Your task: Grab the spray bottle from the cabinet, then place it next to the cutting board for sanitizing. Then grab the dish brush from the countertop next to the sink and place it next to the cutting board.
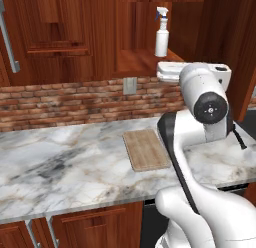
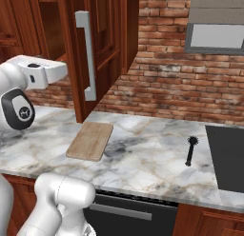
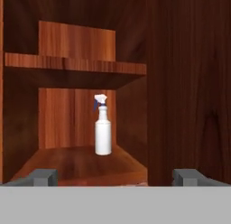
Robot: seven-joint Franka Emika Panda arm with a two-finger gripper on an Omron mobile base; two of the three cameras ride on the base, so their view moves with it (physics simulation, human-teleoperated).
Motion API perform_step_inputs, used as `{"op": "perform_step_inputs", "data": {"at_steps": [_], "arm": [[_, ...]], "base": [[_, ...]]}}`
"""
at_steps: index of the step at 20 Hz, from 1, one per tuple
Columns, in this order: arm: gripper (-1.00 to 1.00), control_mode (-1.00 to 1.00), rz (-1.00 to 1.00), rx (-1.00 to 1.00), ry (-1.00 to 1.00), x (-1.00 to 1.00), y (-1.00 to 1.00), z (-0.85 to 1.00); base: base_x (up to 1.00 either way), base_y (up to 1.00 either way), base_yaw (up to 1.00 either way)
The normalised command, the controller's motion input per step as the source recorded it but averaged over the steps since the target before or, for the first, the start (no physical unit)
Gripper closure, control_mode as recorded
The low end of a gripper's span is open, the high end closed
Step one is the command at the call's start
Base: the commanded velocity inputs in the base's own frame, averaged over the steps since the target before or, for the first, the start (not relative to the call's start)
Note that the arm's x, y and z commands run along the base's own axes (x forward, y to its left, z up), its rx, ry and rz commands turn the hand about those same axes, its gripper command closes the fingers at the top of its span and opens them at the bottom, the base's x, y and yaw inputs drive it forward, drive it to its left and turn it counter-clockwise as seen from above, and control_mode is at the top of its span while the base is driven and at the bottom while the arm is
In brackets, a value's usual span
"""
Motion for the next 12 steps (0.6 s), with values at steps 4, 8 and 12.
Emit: {"op": "perform_step_inputs", "data": {"at_steps": [4, 8, 12], "arm": [[-1.0, -1.0, -0.02, -0.05, -0.1, 0.05, 0.04, 0.27], [-1.0, -1.0, -0.04, -0.01, 0.0, 0.2, 0.06, 0.24], [-1.0, -1.0, -0.05, 0.0, 0.0, 0.24, 0.0, 0.3]], "base": [[0.0, 0.0, 0.0], [0.0, 0.0, 0.0], [0.0, 0.0, 0.0]]}}
